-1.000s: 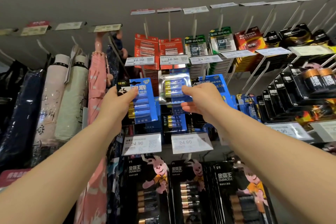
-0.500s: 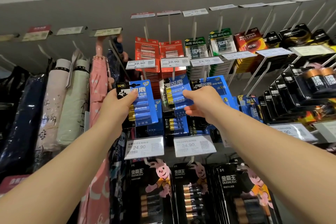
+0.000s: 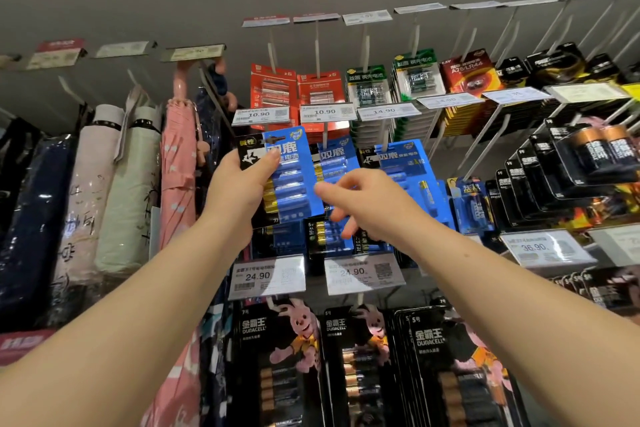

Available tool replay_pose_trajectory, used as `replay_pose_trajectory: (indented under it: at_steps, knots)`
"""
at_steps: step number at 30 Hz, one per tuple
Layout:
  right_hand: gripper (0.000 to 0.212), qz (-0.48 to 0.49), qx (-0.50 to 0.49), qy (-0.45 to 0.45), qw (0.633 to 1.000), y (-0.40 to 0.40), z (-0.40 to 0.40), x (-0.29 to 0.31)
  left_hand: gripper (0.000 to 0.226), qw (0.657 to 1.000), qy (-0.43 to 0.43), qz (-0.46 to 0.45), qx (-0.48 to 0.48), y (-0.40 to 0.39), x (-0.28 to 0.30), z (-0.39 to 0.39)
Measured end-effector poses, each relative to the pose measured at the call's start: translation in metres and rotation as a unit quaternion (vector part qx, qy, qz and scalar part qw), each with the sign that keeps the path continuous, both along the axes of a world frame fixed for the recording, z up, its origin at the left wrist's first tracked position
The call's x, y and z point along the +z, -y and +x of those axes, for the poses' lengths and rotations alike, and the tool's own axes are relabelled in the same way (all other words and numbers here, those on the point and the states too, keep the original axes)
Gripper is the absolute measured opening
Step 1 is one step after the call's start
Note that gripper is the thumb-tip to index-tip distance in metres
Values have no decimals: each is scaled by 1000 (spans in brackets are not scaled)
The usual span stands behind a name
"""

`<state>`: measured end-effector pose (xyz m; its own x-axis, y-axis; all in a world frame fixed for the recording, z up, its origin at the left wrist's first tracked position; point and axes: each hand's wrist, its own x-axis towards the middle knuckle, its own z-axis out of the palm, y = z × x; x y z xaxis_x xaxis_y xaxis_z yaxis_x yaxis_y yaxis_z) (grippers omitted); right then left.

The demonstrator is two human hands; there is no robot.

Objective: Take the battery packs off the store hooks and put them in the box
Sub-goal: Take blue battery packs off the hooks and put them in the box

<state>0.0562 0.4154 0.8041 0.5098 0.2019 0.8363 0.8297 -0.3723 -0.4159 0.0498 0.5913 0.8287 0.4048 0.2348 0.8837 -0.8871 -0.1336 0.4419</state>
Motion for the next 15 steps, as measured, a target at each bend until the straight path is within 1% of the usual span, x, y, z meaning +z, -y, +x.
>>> replay_pose_trajectory:
  at_steps: [2, 5, 7, 9, 10, 12, 13, 15]
  knots:
    - [41, -29, 10, -14, 999, -6, -2, 1, 26, 1000, -2, -1, -1, 5, 0, 0]
    - [36, -17, 39, -47, 998, -11, -5, 3, 30, 1000, -10, 15, -2, 10, 0, 1]
    - [35, -7, 43, -76, 996, -11, -7, 1, 43, 999, -20, 28, 4, 11, -2, 1]
    - [40, 17, 49, -106, 993, -10, -6, 1, 55, 998, -33, 46, 14, 9, -2, 2]
    - [37, 37, 58, -122, 990, -8, -6, 1, 63, 997, -45, 57, 20, 8, -2, 3]
    - [18, 86, 82, -148, 982, -3, -6, 2, 82, 994, -71, 75, 23, 5, 1, 5]
    - [14, 108, 86, -156, 978, 0, -5, 3, 82, 994, -78, 79, 23, 3, 2, 4]
    - [14, 133, 82, -154, 976, 4, -4, 7, 64, 993, -82, 79, 21, 2, 4, 3]
